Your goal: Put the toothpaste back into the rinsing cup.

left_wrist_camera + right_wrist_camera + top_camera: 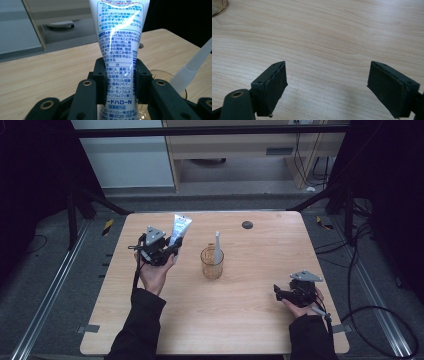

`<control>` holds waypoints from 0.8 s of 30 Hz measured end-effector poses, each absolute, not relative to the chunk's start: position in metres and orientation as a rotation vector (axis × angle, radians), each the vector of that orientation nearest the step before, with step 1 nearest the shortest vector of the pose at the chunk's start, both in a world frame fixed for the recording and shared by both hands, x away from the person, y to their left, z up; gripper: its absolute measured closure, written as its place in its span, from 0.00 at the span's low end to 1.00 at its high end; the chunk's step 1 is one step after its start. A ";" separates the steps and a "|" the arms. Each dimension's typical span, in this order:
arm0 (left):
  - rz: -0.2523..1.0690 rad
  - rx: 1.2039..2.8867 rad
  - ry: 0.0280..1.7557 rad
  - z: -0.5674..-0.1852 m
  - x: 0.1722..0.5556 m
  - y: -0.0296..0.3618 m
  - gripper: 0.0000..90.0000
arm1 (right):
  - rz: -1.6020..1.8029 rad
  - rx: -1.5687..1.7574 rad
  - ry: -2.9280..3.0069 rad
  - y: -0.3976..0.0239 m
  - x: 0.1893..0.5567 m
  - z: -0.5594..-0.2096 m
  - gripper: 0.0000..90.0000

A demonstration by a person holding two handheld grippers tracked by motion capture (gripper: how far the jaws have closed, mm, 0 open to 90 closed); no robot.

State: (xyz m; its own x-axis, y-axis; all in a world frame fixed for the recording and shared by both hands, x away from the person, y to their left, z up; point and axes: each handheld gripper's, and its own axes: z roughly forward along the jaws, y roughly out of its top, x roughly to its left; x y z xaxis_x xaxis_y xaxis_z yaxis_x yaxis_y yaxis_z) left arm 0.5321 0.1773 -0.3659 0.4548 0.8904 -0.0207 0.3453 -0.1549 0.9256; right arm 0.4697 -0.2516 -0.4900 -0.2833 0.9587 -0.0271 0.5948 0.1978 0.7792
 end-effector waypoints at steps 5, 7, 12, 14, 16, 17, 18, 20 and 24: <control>0.675 1.667 1.053 -0.364 0.538 0.166 0.76 | 0.910 1.440 1.949 -0.251 0.470 -0.490 0.17; 0.677 1.654 1.047 -0.364 0.542 0.161 0.76 | 0.909 1.439 1.947 -0.251 0.470 -0.490 0.17; 0.674 1.619 1.034 -0.364 0.548 0.151 0.76 | 0.911 1.433 1.943 -0.252 0.470 -0.490 0.17; 0.670 1.607 1.033 -0.363 0.550 0.148 0.76 | 0.911 1.434 1.942 -0.252 0.470 -0.490 0.17; 0.668 1.593 1.031 -0.363 0.552 0.146 0.76 | 0.911 1.435 1.940 -0.252 0.470 -0.490 0.16; 0.663 1.584 1.027 -0.363 0.553 0.143 0.76 | 0.912 1.435 1.939 -0.252 0.470 -0.491 0.16; 0.662 1.580 1.023 -0.363 0.553 0.142 0.76 | 0.911 1.430 1.941 -0.251 0.470 -0.491 0.16; 0.652 1.580 1.014 -0.365 0.555 0.136 0.76 | 0.909 1.427 1.942 -0.251 0.470 -0.491 0.16; 0.649 1.591 1.001 -0.371 0.558 0.125 0.76 | 0.905 1.414 1.941 -0.251 0.470 -0.491 0.16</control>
